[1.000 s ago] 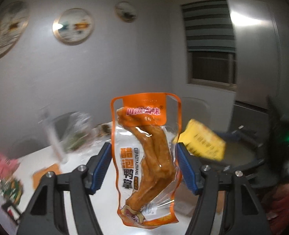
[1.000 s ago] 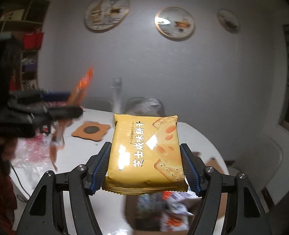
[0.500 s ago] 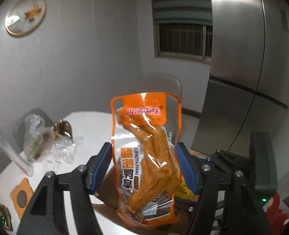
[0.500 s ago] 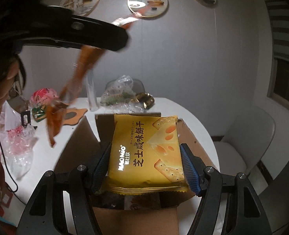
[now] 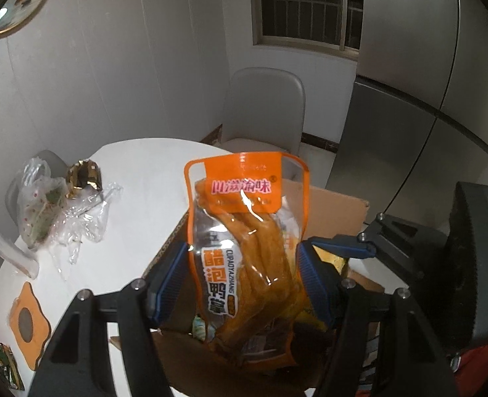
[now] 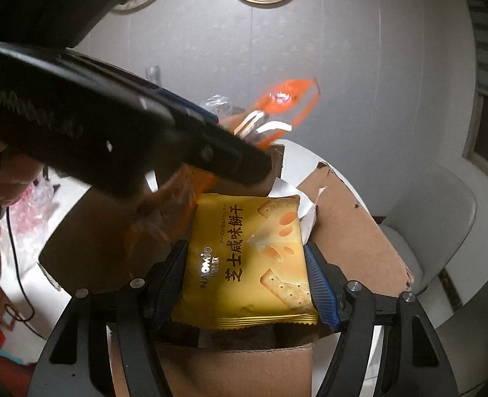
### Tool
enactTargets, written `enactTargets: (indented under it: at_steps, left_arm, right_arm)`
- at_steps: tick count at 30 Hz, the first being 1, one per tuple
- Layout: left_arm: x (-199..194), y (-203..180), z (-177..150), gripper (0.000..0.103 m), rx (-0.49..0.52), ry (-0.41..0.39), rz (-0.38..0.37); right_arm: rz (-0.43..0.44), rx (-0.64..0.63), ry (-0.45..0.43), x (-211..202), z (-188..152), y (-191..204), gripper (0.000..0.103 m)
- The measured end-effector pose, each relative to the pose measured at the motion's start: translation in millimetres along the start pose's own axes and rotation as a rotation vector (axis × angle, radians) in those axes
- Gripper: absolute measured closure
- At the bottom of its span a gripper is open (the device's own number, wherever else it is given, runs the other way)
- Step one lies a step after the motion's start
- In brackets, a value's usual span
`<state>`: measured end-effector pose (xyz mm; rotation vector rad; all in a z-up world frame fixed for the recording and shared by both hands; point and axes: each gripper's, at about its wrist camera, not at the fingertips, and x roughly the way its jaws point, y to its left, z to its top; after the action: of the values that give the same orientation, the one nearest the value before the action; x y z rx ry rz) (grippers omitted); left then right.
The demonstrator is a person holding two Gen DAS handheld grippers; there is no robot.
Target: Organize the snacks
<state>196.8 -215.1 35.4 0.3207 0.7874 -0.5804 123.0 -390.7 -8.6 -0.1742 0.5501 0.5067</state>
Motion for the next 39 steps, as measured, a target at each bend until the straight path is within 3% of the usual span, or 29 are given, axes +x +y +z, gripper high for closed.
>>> enactTargets:
  at_steps: [13,17,24,34,36,39]
  left_arm:
    - [1.1,19.7,-13.5,0.035,-0.039,-0.001,0.030]
    - [-4.0,21.7,-15.2,0.017,-0.025,-0.036,0.059]
    - [-19.0,24.4,-20.4,0.016,-0.030,-0.070,0.064]
    - [-78.1,22.8,-29.1,0.008,-0.083,-0.197,0.084]
    - [-92.3,20.2,-32.8,0.001,-0.088,-0.228,0.095]
    - [-114.4,16.5,-39.9,0.001,-0.098,-0.278,0.122]
  right_arm:
    - [-0.050,-0.198,-0.022,22.5,-3.1,26.8,0.033]
    - [-0.052,-0.245,0.000,26.4,-7.3,34.5,0.023]
    - [-0.062,-0.295,-0.010,8.8,-10.1,42.4,0.014]
    - [-0.062,-0.256,-0.062,-26.6,-2.1,26.7,0.013]
    - [-0.052,-0.231,-0.085,-33.4,-1.1,27.3,0.005]
    - [-0.022,-0.200,-0.125,-52.3,13.6,24.0,0.002]
